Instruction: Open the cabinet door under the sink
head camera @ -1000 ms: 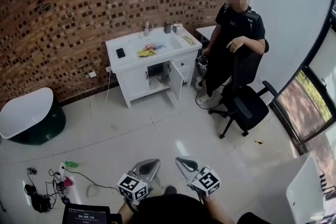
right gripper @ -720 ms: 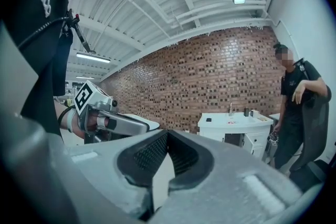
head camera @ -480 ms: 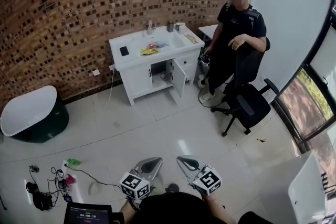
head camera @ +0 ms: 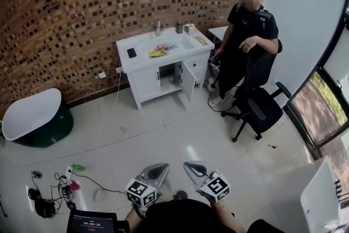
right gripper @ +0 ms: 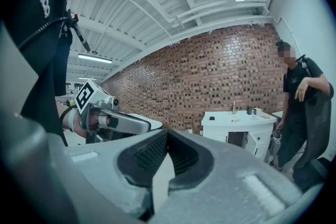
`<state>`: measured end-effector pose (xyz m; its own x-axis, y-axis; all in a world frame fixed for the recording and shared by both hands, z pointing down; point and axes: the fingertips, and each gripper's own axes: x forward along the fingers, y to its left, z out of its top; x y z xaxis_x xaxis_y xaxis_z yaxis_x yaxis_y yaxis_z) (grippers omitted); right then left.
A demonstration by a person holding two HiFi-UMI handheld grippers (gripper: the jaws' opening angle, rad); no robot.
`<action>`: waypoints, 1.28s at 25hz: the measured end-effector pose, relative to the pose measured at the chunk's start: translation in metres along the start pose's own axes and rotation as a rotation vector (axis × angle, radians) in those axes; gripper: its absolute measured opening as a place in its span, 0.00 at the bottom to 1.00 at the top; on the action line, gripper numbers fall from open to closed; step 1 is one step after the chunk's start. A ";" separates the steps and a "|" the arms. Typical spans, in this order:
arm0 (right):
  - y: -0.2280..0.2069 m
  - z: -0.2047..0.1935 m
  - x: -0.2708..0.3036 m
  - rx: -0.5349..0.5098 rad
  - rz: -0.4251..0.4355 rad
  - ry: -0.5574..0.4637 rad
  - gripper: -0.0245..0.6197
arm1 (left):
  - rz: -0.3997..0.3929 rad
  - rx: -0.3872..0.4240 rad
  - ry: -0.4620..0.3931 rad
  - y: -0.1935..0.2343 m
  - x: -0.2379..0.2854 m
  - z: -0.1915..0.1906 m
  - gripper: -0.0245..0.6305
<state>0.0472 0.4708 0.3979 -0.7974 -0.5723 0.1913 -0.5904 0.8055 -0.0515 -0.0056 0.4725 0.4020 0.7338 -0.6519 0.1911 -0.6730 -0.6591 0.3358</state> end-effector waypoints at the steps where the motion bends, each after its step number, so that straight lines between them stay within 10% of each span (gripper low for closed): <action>1: 0.000 -0.001 0.000 0.000 0.001 0.000 0.03 | 0.000 0.001 0.001 0.000 0.000 -0.001 0.06; 32: -0.006 -0.009 -0.006 0.025 -0.009 0.038 0.03 | 0.002 -0.010 0.021 -0.008 0.002 -0.006 0.06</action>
